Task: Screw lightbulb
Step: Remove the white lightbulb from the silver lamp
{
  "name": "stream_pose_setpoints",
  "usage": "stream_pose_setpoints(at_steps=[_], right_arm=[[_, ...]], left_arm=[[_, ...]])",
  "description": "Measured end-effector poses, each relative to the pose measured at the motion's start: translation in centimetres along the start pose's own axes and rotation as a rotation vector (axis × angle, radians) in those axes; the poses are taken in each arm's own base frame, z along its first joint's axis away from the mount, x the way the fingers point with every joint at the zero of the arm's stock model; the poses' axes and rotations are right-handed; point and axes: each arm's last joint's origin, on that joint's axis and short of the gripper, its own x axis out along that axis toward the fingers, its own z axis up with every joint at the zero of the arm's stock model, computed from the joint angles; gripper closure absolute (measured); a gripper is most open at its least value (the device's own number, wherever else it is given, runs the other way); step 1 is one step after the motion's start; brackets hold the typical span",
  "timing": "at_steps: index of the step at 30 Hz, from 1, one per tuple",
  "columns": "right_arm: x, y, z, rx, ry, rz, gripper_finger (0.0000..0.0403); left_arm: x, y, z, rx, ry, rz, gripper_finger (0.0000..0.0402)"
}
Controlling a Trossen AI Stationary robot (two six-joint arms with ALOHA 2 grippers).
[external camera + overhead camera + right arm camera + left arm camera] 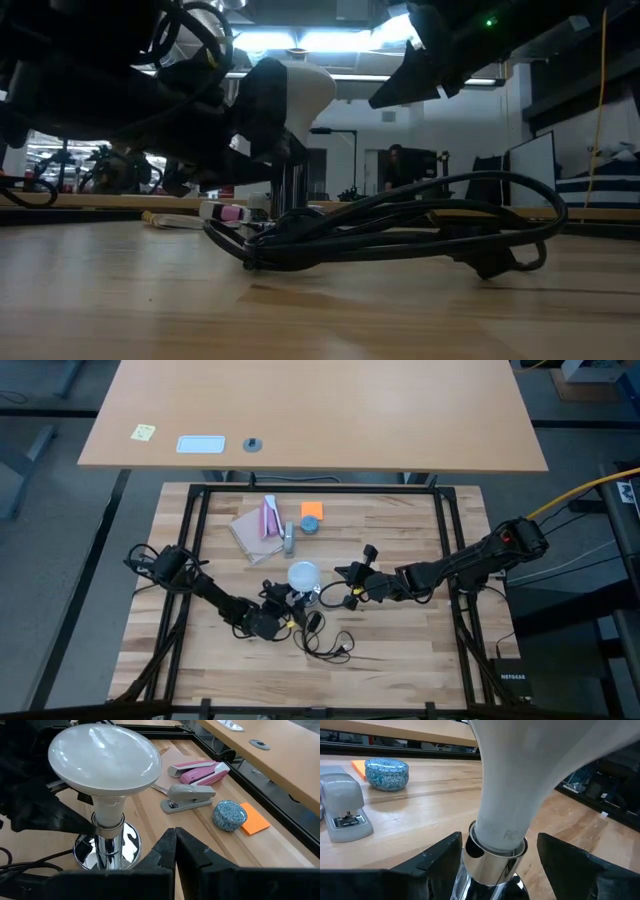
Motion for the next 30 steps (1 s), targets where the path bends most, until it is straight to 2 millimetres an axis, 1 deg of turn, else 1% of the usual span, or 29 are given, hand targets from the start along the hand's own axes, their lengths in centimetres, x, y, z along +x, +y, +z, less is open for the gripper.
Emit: stream_pose_setpoints(at_steps=[3,5,8,12,18,22,30], right_arm=[[0.0,0.1,0.0,0.0,0.006,0.033,0.0394],[0.1,0.2,-0.1,-0.001,0.011,0.056,0.0394],[0.6,0.6,-0.7,-0.016,0.039,0.086,0.0394],[1.7,1.3,-2.2,-0.018,0.098,0.108,0.0394],[3.1,2.1,-4.3,0.003,0.169,0.102,0.0394],[3.4,2.3,-4.8,0.004,0.193,0.116,0.0394],[3.5,2.3,-4.9,0.001,0.19,0.106,0.0394]], left_arm=[[0.5,0.2,0.1,-0.014,-0.004,0.013,0.015],[0.9,0.3,0.2,-0.054,0.007,0.006,0.015],[1.3,0.2,0.4,-0.088,0.037,-0.032,0.015],[1.6,-0.1,0.7,0.044,0.048,-0.098,0.015],[1.8,-0.4,1.4,0.125,0.004,-0.114,0.0155],[2.0,-0.4,1.5,0.121,0.003,-0.108,0.0173],[1.6,-0.6,1.4,0.126,0.001,-0.123,0.0225]])
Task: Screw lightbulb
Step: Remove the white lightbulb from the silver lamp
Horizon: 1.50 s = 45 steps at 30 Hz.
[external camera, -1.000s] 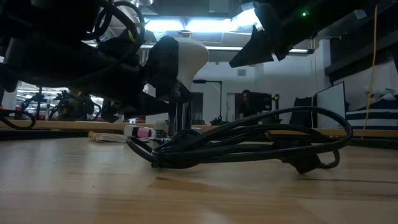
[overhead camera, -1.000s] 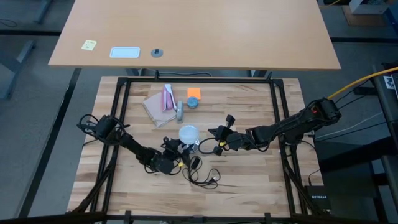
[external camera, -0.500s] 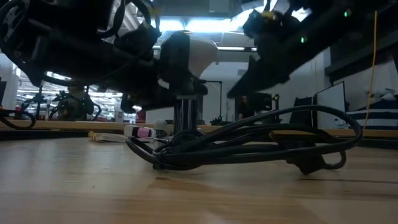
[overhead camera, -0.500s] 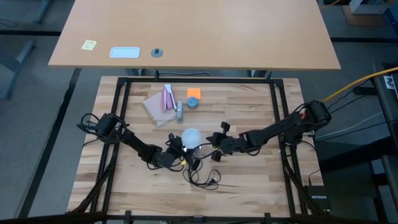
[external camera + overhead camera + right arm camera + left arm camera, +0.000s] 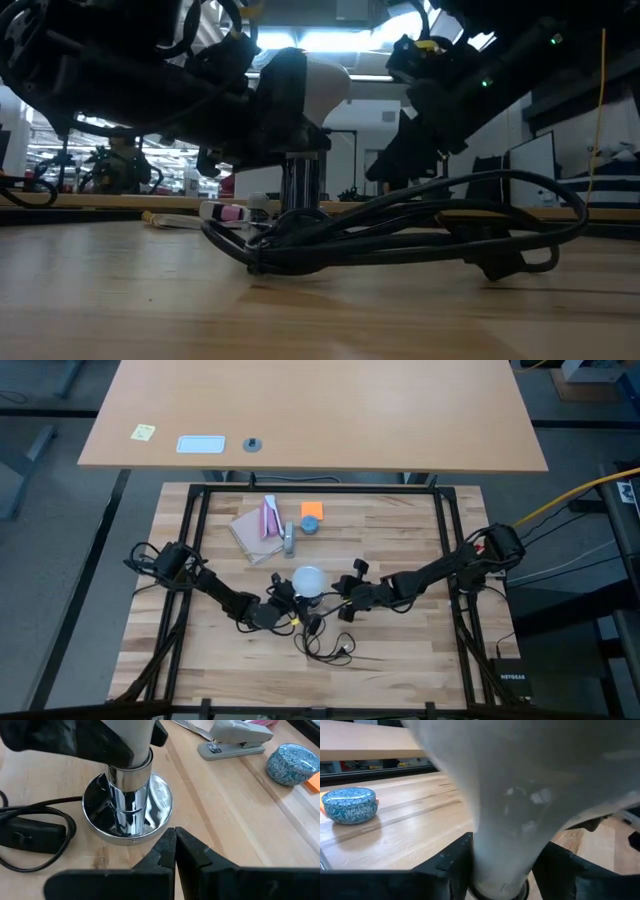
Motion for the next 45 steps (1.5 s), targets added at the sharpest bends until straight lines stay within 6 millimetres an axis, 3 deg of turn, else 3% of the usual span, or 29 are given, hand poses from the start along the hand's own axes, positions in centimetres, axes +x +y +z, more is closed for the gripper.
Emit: stream_pose_setpoints(at_steps=[6,12,24,45], right_arm=[[0.8,0.0,-0.3,0.012,0.001,0.014,0.0394],[2.5,-0.2,-0.7,0.044,-0.018,0.041,0.0394],[4.3,-3.1,-0.6,0.072,0.021,0.035,0.0394],[4.4,-3.0,-0.5,0.085,0.058,0.219,0.0394]], left_arm=[[-0.1,-0.1,0.1,0.004,-0.006,-0.007,0.0254],[-0.1,-0.3,0.3,0.008,-0.013,-0.042,0.0256],[0.2,-0.4,0.6,0.009,-0.006,-0.116,0.0257],[1.6,0.2,1.5,-0.007,-0.033,-0.149,0.0258]])
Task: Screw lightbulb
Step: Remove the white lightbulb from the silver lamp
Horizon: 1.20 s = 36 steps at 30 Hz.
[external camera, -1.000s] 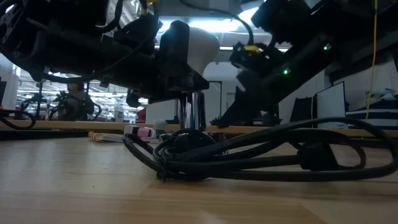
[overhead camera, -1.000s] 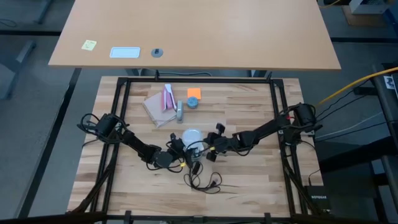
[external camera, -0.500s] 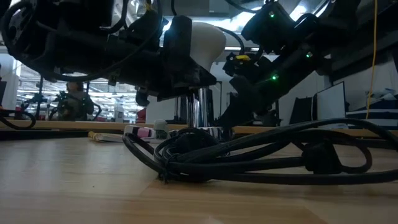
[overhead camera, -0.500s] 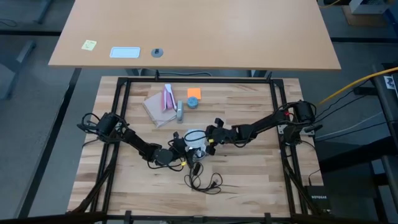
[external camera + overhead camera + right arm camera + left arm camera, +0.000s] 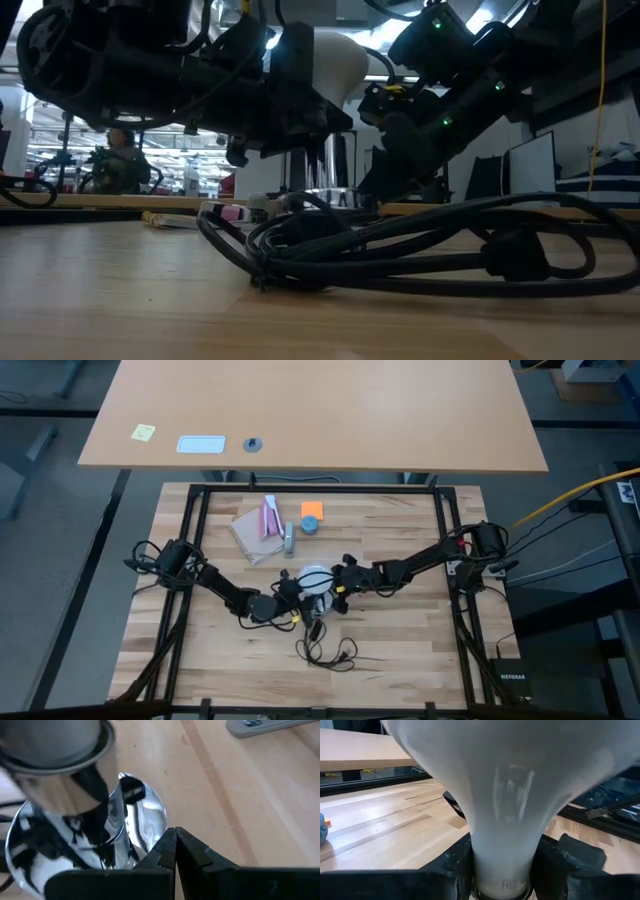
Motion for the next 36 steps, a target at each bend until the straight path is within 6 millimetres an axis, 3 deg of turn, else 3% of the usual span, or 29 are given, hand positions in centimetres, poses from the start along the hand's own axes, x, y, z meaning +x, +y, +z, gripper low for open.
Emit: stream_pose_setpoints(at_steps=[7,17,22,29,36], right_arm=[[-0.2,1.0,-0.3,0.028,0.011,0.042,0.0394],[-1.0,4.5,-0.9,0.033,-0.036,0.057,0.0394],[-1.4,5.1,-1.0,0.021,-0.088,-0.04,0.0394],[-1.2,4.0,-0.8,0.032,-0.11,-0.162,0.0394],[-0.6,1.4,-0.8,0.051,-0.036,-0.222,0.0394]], left_arm=[[0.4,0.4,0.1,0.016,-0.004,0.013,0.026],[0.7,0.7,0.0,0.05,0.001,0.037,0.0255],[0.6,0.7,0.1,0.038,-0.003,0.038,0.0255],[0.6,0.3,0.0,0.006,0.026,-0.067,0.026],[0.5,0.1,0.0,-0.006,0.048,-0.144,0.0257]])
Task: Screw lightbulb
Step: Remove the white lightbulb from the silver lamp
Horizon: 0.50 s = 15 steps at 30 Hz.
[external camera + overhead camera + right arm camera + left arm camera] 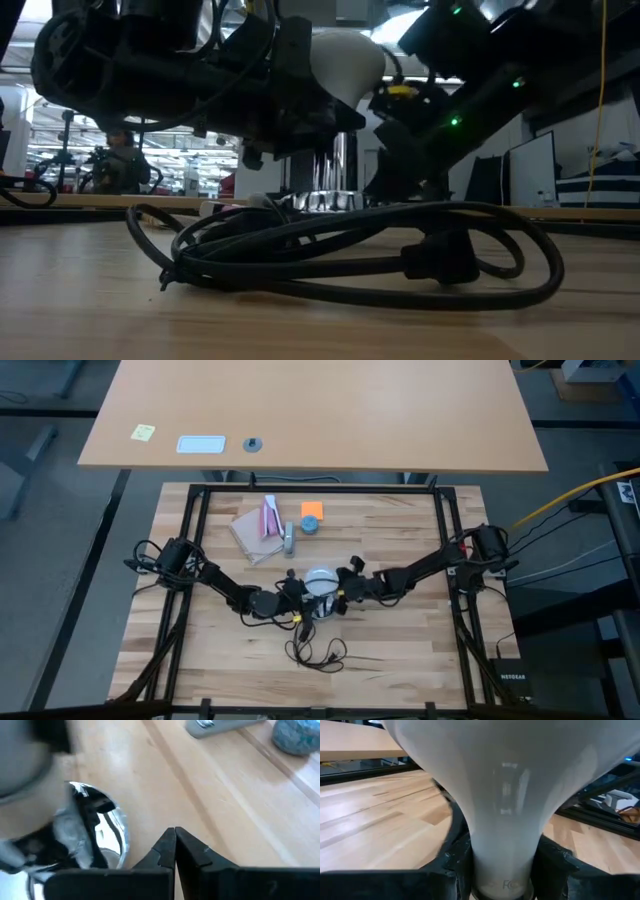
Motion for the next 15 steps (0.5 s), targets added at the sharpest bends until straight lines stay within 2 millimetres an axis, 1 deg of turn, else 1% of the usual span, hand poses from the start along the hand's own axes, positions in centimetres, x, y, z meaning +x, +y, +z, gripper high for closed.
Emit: stream_pose_setpoints(at_steps=[4,7,11,15], right_arm=[[0.7,-1.0,0.2,0.014,0.042,0.071,0.0394],[1.2,-1.2,-0.2,0.016,0.079,0.116,0.0394],[1.6,-0.8,-0.9,0.024,0.123,0.173,0.0394],[1.4,0.2,-1.1,0.019,0.101,0.208,0.0394]], left_arm=[[0.1,0.1,0.1,-0.001,0.005,-0.018,0.0259],[0.2,0.2,0.0,0.009,0.009,-0.014,0.0258],[0.4,0.5,0.0,0.019,0.019,-0.006,0.0256],[0.6,0.8,-0.2,0.024,0.036,0.006,0.0255]])
